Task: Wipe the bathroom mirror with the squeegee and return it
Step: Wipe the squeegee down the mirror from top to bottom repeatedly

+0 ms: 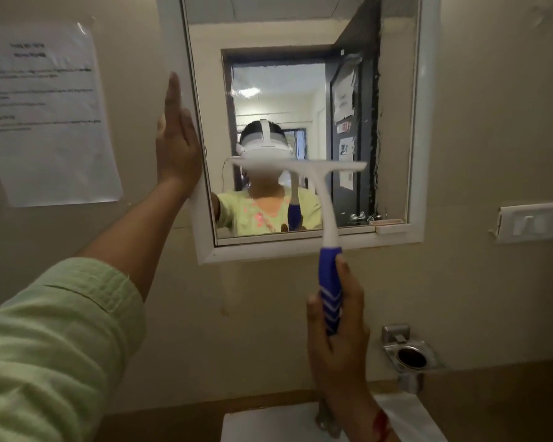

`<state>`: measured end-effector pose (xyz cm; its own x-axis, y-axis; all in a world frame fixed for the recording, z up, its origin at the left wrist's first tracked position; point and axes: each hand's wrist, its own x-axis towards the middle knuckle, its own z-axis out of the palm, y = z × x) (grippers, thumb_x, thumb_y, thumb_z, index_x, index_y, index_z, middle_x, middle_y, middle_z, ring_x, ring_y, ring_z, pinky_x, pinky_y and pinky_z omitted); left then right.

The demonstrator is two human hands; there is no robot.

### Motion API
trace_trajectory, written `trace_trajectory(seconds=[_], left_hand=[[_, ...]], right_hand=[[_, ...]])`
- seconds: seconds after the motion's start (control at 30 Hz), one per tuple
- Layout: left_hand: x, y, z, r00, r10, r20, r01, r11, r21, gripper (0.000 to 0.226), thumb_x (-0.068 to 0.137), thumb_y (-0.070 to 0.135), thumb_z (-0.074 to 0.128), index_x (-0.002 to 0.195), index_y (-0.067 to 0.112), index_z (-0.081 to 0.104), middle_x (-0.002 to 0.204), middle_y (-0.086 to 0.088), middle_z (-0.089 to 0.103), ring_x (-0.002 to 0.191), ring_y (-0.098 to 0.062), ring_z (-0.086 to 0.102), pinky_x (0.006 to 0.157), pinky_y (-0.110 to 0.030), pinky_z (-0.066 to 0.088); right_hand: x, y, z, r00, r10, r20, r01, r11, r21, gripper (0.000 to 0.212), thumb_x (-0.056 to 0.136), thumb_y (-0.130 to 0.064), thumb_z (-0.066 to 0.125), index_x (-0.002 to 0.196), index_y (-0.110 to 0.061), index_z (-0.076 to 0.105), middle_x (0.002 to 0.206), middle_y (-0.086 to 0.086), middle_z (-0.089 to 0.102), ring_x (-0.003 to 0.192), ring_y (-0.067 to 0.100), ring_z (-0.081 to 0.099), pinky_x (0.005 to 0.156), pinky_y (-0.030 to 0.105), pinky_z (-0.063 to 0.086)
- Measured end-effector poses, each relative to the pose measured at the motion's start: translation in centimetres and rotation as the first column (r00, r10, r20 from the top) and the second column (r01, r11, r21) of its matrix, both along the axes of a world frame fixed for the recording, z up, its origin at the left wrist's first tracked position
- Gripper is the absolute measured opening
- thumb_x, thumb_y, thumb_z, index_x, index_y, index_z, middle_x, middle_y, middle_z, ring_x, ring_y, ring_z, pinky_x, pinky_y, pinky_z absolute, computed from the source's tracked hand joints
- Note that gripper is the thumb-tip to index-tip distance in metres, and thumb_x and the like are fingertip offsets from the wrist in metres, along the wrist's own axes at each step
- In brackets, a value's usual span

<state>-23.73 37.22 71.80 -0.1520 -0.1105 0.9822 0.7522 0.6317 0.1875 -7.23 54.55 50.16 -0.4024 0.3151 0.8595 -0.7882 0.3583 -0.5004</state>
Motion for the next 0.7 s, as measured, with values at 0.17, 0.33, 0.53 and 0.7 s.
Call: trace_trajectory(seconds=[0.17, 0.33, 0.53, 0.7], left_hand=[[-0.3, -0.1, 0.0, 0.999, -0.038, 0.037, 0.038, 0.999, -0.009, 0.048, 0.101, 0.031, 0.026, 0.146, 0.022, 0.015, 0.153, 0.003, 0.023, 0.134, -0.020, 0.033, 0.104, -0.029, 0.023], [-0.5, -0.3, -0.2, 0.997, -0.046, 0.063, 0.046, 0.999, 0.000, 0.049, 0.100, 0.035, 0.029, 0.146, 0.030, 0.013, 0.151, -0.006, 0.027, 0.131, -0.026, 0.037, 0.100, -0.031, 0.026], [-0.3, -0.1, -0.3, 0.997, -0.030, 0.064, 0.028, 0.999, 0.020, 0.048, 0.100, 0.035, 0.029, 0.145, 0.035, 0.013, 0.147, -0.012, 0.034, 0.126, -0.031, 0.041, 0.092, -0.030, 0.027], [-0.3, -0.1, -0.3, 0.998, -0.033, 0.048, 0.031, 0.999, 0.026, 0.048, 0.099, 0.035, 0.030, 0.145, 0.037, 0.014, 0.145, -0.010, 0.036, 0.119, -0.029, 0.045, 0.088, -0.031, 0.030]], right_hand=[[-1.2, 3.0, 5.0, 0.998, -0.008, -0.067, 0.010, 0.999, 0.042, 0.051, 0.095, -0.025, 0.049, 0.134, -0.049, 0.025, 0.091, -0.025, 0.059, 0.051, 0.001, 0.054, 0.043, 0.006, 0.042], [-3.0, 4.2, 8.1, 0.993, -0.061, -0.103, 0.070, 0.994, 0.087, 0.051, 0.095, -0.026, 0.046, 0.139, -0.041, 0.025, 0.092, -0.018, 0.058, 0.061, -0.003, 0.055, 0.051, 0.003, 0.041], [-5.4, 4.6, 15.8, 0.955, -0.177, -0.236, 0.209, 0.971, 0.117, 0.051, 0.096, -0.027, 0.046, 0.139, -0.042, 0.022, 0.115, 0.007, 0.058, 0.075, -0.012, 0.054, 0.064, 0.001, 0.044], [-7.1, 4.7, 22.7, 0.930, -0.217, -0.298, 0.251, 0.965, 0.080, 0.043, 0.101, -0.023, 0.036, 0.143, -0.025, 0.028, 0.107, 0.001, 0.055, 0.067, -0.011, 0.054, 0.058, 0.001, 0.043]])
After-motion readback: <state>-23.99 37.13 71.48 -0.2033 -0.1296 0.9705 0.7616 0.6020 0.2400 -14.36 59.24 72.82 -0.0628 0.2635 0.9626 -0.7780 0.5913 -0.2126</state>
